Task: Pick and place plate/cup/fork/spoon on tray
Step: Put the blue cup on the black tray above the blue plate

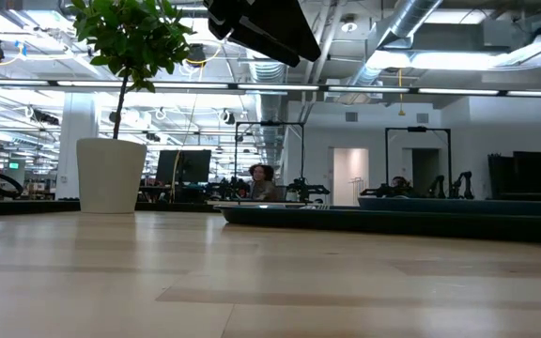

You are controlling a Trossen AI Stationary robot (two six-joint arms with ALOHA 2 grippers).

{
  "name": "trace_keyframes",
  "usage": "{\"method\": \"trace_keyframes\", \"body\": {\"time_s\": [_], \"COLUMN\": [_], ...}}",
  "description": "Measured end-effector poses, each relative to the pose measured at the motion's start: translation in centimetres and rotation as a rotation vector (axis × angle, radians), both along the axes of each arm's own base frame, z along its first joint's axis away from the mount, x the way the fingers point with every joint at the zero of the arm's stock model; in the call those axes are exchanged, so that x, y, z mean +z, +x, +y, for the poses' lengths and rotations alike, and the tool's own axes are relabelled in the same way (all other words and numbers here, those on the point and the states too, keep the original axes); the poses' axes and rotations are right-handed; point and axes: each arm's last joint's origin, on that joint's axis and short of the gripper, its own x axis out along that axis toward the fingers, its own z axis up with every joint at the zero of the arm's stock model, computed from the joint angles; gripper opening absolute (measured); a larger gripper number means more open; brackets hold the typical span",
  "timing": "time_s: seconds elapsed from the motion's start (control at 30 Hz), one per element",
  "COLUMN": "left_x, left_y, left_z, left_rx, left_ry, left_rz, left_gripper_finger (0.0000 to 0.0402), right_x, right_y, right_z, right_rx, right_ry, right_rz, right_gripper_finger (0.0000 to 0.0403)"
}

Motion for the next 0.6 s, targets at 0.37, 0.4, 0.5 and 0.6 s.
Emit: {"method": "trace_keyframes", "body": {"time_s": [0.37,0.4,0.5,0.6], "left_x": [0.0,0.0,0.0,0.0], "left_y": [0.0,0.0,0.0,0.0], "left_z": [0.0,0.0,0.0,0.0], "left_rx": [0.001,0.001,0.001,0.003], "left_ry": [-0.001,-0.001,-0.001,0.000], "left_rz": [-0.001,-0.001,-0.001,-0.001], "left_gripper_finger": [0.0254,0.0254,0.0254,0.0254], "right_x": [-1.6,-1.8,-2.2,-2.4], "right_y": [0.6,0.6,0.8,0.9], "right_z": [1.1,1.2,1.5,1.6], "right_rx": [0.019,0.026,0.031,0.036], "right_ry": [-0.071,-0.079,-0.101,-0.112], "right_rz": [0.051,0.061,0.074,0.079], "right_gripper_finger": [0.0186,0.0186,0.0185,0.0178]}}
